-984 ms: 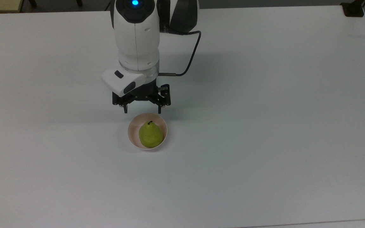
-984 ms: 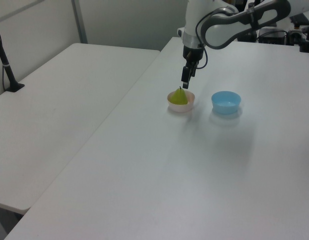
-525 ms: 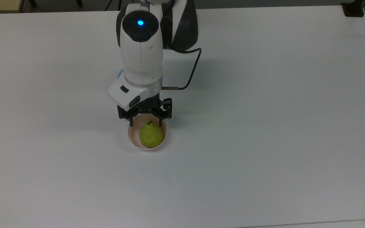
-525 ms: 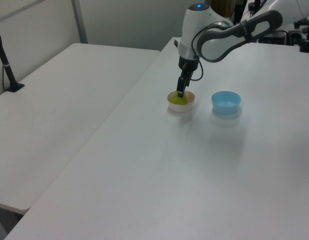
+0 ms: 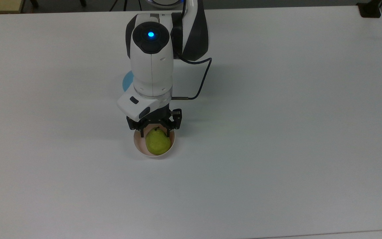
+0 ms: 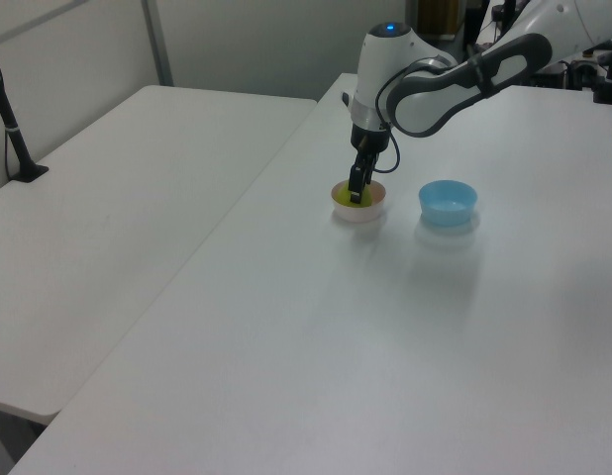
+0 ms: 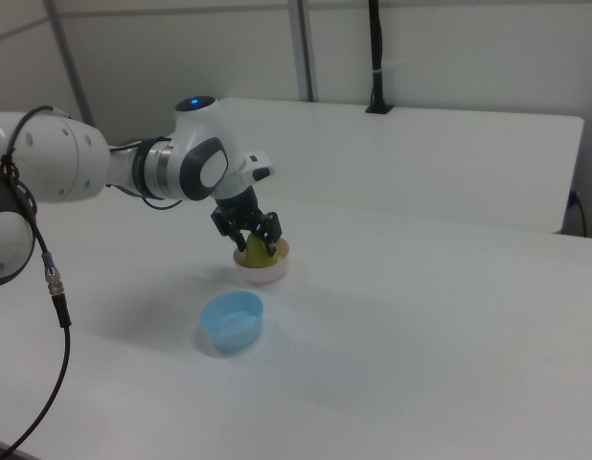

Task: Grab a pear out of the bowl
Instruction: 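Lower the gripper around the pear and close on it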

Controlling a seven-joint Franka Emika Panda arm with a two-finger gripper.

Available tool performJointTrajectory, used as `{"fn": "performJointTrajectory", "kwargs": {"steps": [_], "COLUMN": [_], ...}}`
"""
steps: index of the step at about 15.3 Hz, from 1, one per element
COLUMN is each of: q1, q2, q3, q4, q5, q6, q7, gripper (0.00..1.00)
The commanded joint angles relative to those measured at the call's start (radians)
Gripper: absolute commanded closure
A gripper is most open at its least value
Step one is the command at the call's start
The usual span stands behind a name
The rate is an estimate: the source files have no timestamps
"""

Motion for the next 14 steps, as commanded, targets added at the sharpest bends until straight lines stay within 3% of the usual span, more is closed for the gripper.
{"fn": "performJointTrajectory", "kwargs": {"steps": [1,6,14], "q1": [0.009,0.01,0.013], "q2": [0.005,0.004,-0.03], "q3": [-0.009,-0.007,-0.007], "q4": [-0.006,-0.006,-0.009], "q5": [-0.001,-0.007,-0.012], "q6": [0.05,0.05,0.018], "q7": [-0.024,-0.025,-0.024], "gripper": [0.33,0.58,0.63]}}
